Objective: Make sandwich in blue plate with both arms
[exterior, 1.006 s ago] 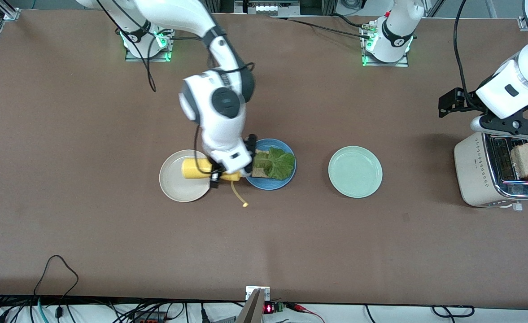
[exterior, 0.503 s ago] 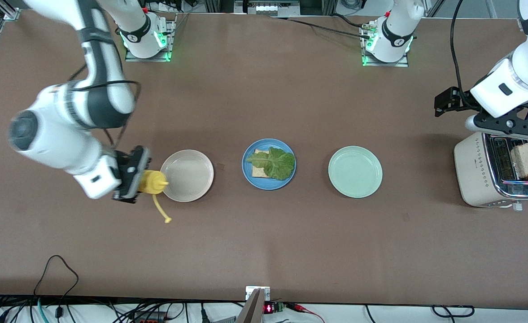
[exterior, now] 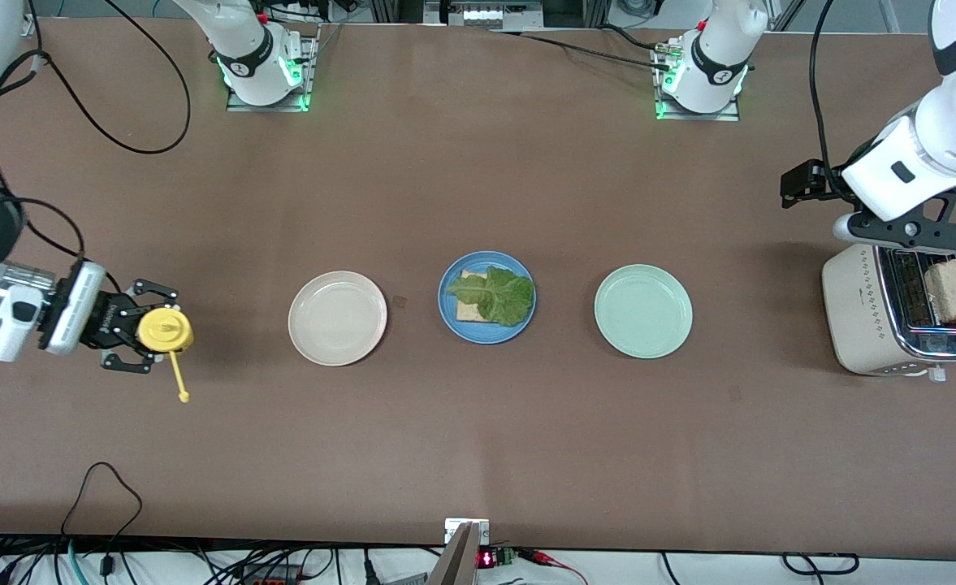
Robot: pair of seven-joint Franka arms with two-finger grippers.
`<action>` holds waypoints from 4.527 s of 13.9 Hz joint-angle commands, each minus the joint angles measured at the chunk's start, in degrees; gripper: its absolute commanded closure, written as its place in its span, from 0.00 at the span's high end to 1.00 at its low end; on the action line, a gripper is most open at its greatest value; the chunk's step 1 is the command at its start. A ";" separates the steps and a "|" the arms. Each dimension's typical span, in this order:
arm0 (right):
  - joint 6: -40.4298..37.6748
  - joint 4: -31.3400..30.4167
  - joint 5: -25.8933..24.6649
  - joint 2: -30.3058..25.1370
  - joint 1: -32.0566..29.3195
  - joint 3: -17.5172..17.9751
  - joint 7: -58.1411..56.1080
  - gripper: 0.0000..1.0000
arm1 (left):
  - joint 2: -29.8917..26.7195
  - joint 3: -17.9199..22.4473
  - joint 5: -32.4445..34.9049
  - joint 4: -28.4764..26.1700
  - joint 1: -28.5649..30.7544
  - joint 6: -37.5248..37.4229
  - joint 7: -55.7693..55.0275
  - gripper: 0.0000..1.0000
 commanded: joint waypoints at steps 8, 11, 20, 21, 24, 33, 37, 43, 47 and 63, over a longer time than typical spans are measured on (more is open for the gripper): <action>-8.26 -5.41 8.69 8.88 -20.85 10.66 -19.51 0.00 | 8.20 0.79 9.33 -0.27 10.00 15.16 14.30 1.00; -9.41 -7.96 9.42 10.12 -22.34 10.75 -21.01 0.00 | 10.23 0.79 9.41 -0.18 15.54 16.15 17.05 1.00; -9.07 -8.14 8.45 13.28 -25.51 10.75 -23.13 0.00 | 18.14 0.70 7.84 0.09 28.82 25.20 31.37 1.00; -9.07 -8.06 8.45 13.98 -25.69 10.75 -23.13 0.00 | 18.84 0.70 7.31 -0.09 29.44 25.20 31.46 0.99; -9.07 -7.97 7.84 14.51 -25.95 10.75 -23.30 0.00 | 20.95 0.70 7.39 -0.27 31.20 25.12 31.73 0.72; -8.89 -7.44 6.43 13.90 -27.97 10.66 -21.99 1.00 | 17.81 -0.18 7.74 0.61 30.42 20.56 33.75 0.01; -8.28 -5.25 1.96 13.81 -29.72 10.66 -21.28 1.00 | 14.10 -0.53 7.84 8.49 22.09 6.27 33.05 0.01; -3.35 -4.45 -13.49 5.83 -32.54 10.39 -16.65 1.00 | 14.63 -3.34 1.35 13.62 4.69 -8.81 25.52 0.01; -3.97 -4.36 -22.83 -1.82 -31.75 10.48 -4.27 1.00 | 18.92 -3.96 -9.45 13.09 -5.43 -7.94 10.76 0.01; -4.32 -2.52 -45.57 -14.75 -1.72 10.13 76.20 1.00 | 32.01 -6.24 -79.87 -13.98 -8.43 34.43 46.56 0.00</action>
